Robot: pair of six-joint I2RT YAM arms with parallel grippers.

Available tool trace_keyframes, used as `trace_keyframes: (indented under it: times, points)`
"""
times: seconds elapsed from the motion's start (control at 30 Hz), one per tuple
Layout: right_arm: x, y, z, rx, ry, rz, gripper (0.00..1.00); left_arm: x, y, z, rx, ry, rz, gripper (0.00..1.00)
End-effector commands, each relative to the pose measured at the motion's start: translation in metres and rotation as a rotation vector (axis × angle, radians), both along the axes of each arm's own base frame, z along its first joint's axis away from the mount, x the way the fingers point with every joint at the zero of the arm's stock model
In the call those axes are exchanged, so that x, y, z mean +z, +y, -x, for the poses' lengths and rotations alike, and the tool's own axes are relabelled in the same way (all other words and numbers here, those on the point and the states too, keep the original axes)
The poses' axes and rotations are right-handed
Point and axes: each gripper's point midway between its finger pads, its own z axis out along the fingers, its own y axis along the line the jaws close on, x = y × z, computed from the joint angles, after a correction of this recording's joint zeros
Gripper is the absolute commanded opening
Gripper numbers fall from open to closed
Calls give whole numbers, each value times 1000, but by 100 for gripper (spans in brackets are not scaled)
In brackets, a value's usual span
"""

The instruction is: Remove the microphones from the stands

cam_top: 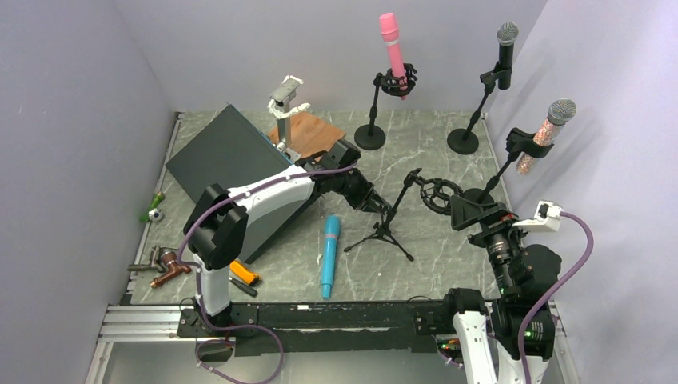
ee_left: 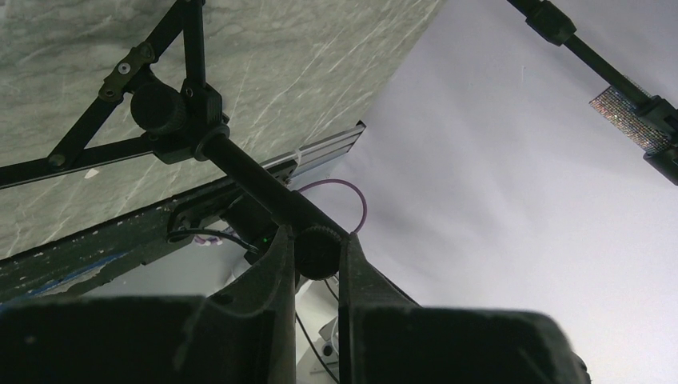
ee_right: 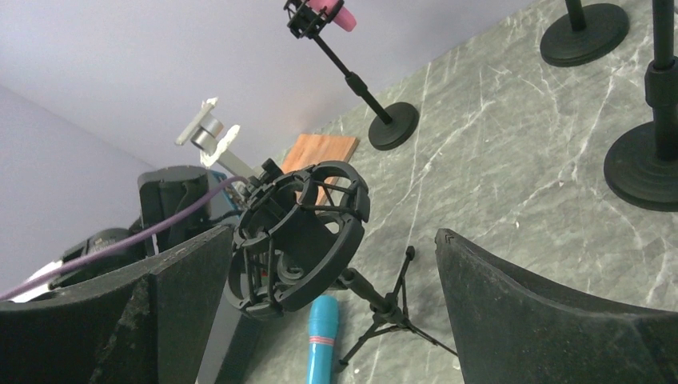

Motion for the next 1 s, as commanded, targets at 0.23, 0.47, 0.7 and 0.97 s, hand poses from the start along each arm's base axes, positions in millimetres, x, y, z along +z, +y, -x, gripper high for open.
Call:
trace_keyframes:
  times: [0.23,0.47,0.7,0.97]
  points:
    - [3,48,-9,359,-60,258,100,-63,27,33,-39,151,-192,0]
    - [6,73,2,535,-106,286,100,-75,26,51,-41,175,-148,0]
    - [5,76,13,569,-87,304,100,-70,21,47,-43,128,-66,0]
    - [-1,72,20,547,-65,331,100,-52,30,35,-91,-16,-80,17]
